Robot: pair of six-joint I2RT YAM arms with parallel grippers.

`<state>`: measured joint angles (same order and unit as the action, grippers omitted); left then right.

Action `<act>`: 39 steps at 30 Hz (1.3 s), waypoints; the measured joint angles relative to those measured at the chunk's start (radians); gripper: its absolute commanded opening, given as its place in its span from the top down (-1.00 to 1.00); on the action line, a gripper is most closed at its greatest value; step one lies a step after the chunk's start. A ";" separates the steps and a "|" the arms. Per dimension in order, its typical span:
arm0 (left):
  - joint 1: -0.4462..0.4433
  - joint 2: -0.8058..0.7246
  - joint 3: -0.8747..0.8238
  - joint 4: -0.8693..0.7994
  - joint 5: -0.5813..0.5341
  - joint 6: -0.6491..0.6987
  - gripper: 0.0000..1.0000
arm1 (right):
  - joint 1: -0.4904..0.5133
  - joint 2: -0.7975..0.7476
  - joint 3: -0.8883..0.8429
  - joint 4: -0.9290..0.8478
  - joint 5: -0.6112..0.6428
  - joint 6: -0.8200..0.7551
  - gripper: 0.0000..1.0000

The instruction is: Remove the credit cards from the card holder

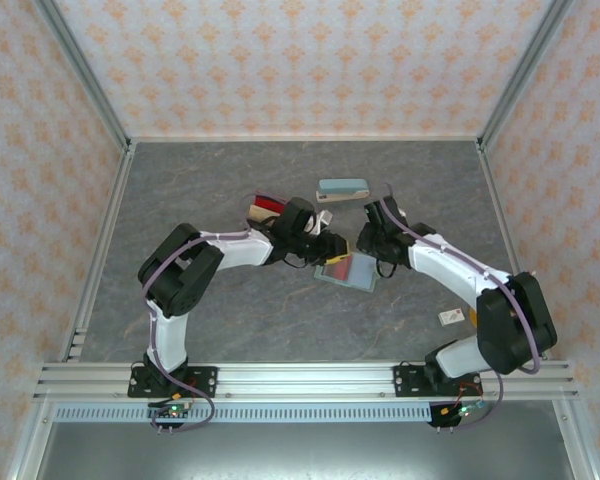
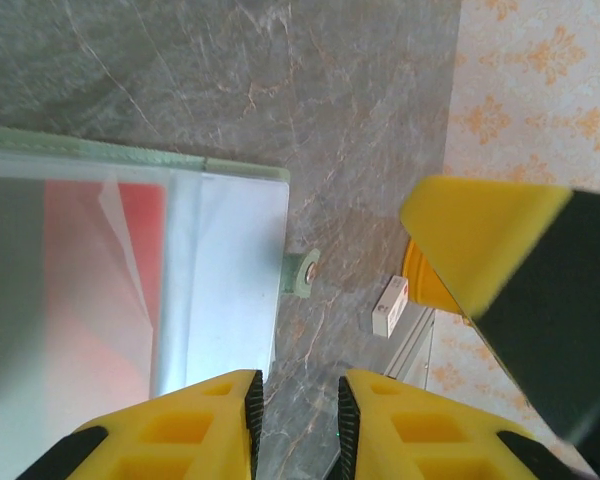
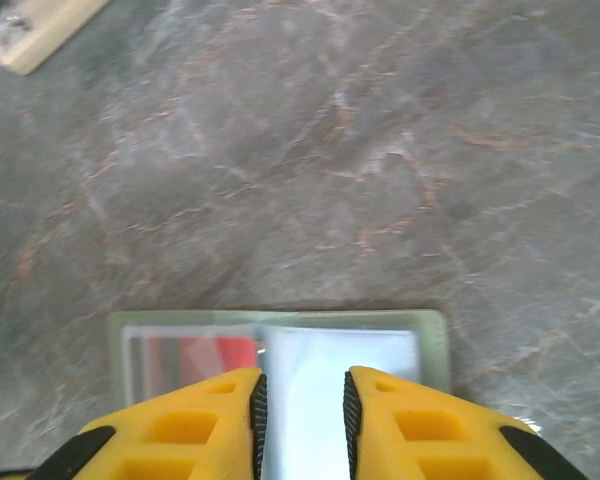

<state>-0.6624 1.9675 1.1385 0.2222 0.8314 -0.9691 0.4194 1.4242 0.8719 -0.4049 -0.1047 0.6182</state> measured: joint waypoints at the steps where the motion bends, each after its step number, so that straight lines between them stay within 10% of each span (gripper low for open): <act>1: -0.006 0.008 0.006 0.000 0.000 0.000 0.40 | -0.012 0.000 -0.008 0.000 0.000 0.004 0.42; 18: 0.048 -0.013 0.030 -0.338 -0.222 0.134 0.24 | 0.005 0.170 0.048 0.015 -0.342 -0.105 0.14; 39: 0.047 -0.013 0.053 -0.358 -0.212 0.157 0.33 | 0.032 0.319 0.136 -0.055 -0.310 -0.164 0.71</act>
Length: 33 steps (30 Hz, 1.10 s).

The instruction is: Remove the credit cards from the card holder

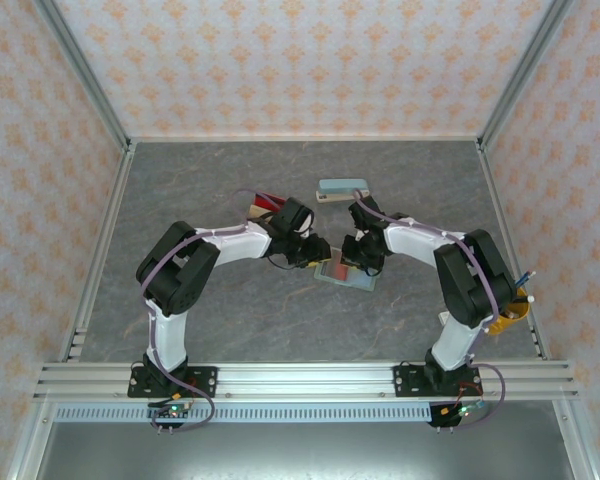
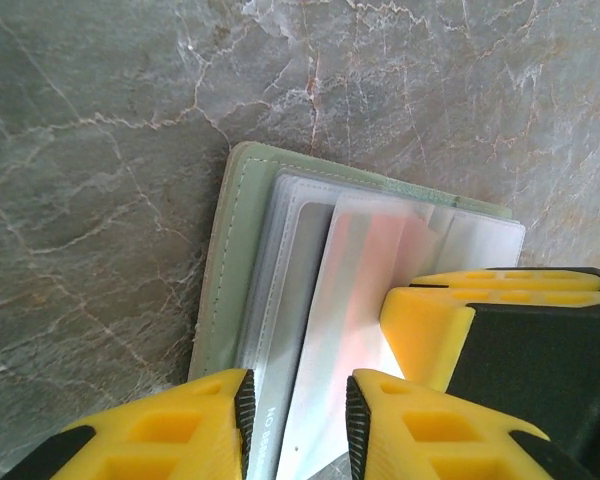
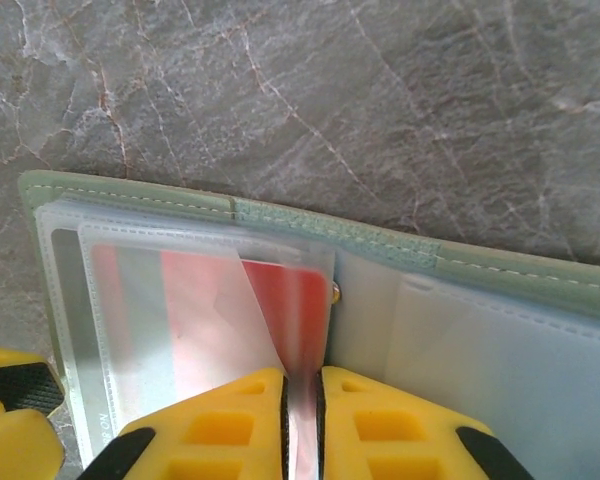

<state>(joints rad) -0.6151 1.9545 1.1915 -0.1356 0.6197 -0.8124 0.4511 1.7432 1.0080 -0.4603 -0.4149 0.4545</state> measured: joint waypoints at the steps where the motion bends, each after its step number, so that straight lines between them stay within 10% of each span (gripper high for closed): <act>1: 0.000 0.000 0.000 0.000 0.000 0.001 0.33 | 0.000 0.000 0.000 0.000 0.000 0.000 0.71; 33: -0.044 0.035 0.086 -0.164 -0.015 0.055 0.34 | 0.000 0.005 0.000 0.002 -0.004 -0.007 0.73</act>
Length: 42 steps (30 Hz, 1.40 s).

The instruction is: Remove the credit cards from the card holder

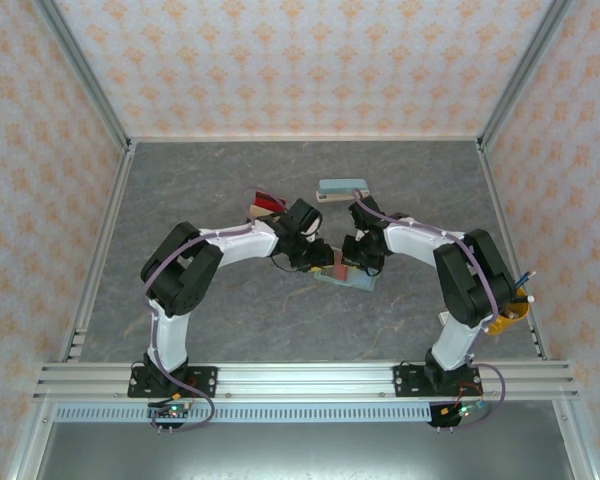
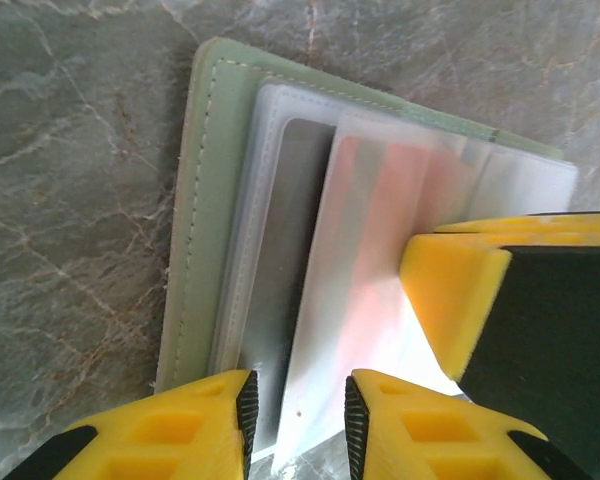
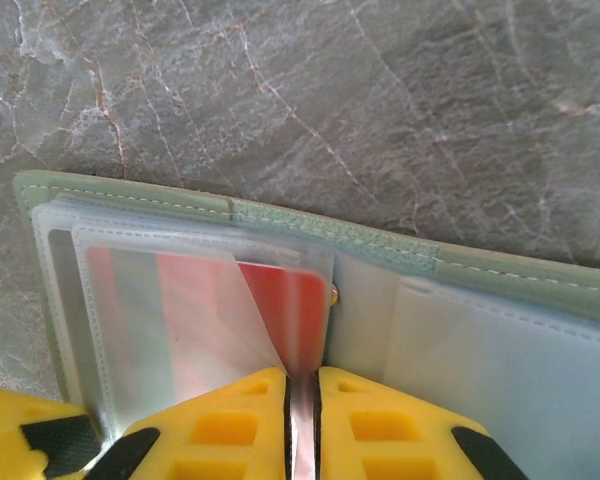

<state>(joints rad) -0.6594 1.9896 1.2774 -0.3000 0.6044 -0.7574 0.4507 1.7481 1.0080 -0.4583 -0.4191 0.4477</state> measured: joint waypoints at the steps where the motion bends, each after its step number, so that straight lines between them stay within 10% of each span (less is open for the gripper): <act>1: 0.000 0.003 0.008 -0.009 0.000 0.000 0.33 | 0.000 0.000 0.000 0.000 0.000 0.000 0.73; 28: 0.014 0.006 -0.002 0.002 0.071 -0.018 0.84 | -0.021 -0.023 -0.025 0.058 -0.080 -0.002 0.45; 36: 0.048 -0.153 -0.095 -0.121 -0.057 0.050 0.81 | -0.021 -0.195 -0.028 0.095 -0.124 0.009 0.15; 42: 0.064 -0.222 -0.130 -0.199 -0.126 0.084 0.43 | -0.021 -0.266 -0.040 0.109 -0.099 0.025 0.11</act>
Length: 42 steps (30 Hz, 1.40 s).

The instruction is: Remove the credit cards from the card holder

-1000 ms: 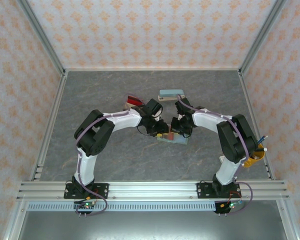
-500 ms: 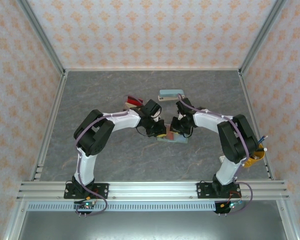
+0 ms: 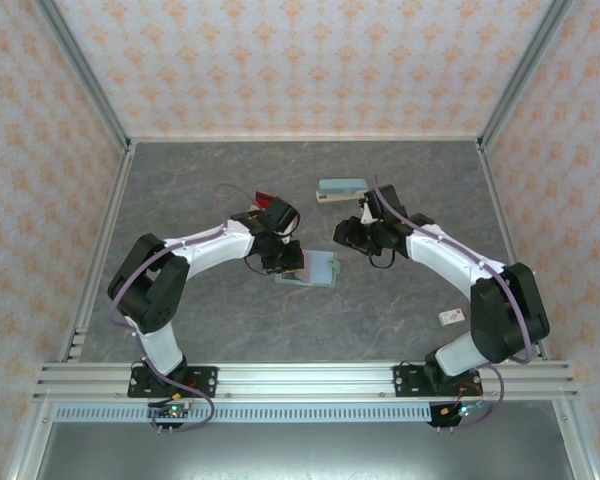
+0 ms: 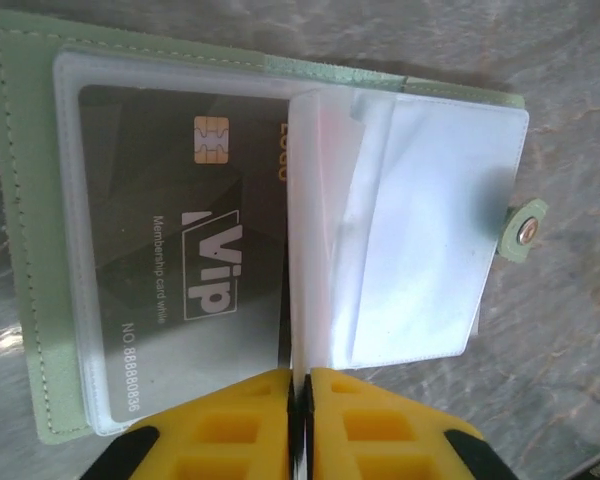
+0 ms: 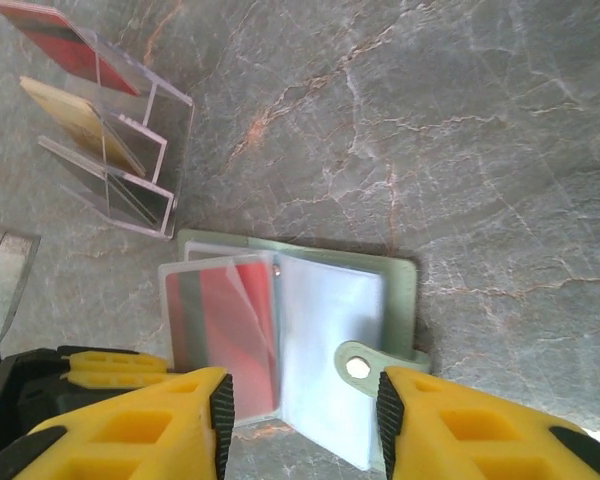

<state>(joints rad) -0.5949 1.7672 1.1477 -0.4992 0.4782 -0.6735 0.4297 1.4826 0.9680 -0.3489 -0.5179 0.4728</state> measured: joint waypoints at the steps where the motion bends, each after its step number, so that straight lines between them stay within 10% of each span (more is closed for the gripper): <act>1: -0.001 0.000 -0.002 0.002 0.004 0.000 0.36 | 0.000 -0.003 -0.005 0.000 0.005 0.004 0.11; 18: -0.043 0.055 0.033 0.201 0.151 -0.058 0.17 | 0.000 -0.060 -0.050 0.002 0.096 0.044 0.12; 42: 0.065 -0.036 -0.083 0.242 0.040 -0.146 0.40 | 0.153 0.140 0.051 -0.021 0.104 0.024 0.55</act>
<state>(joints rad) -0.5301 1.7309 1.0649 -0.2573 0.5182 -0.8192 0.5831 1.6226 1.0191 -0.3695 -0.4137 0.4973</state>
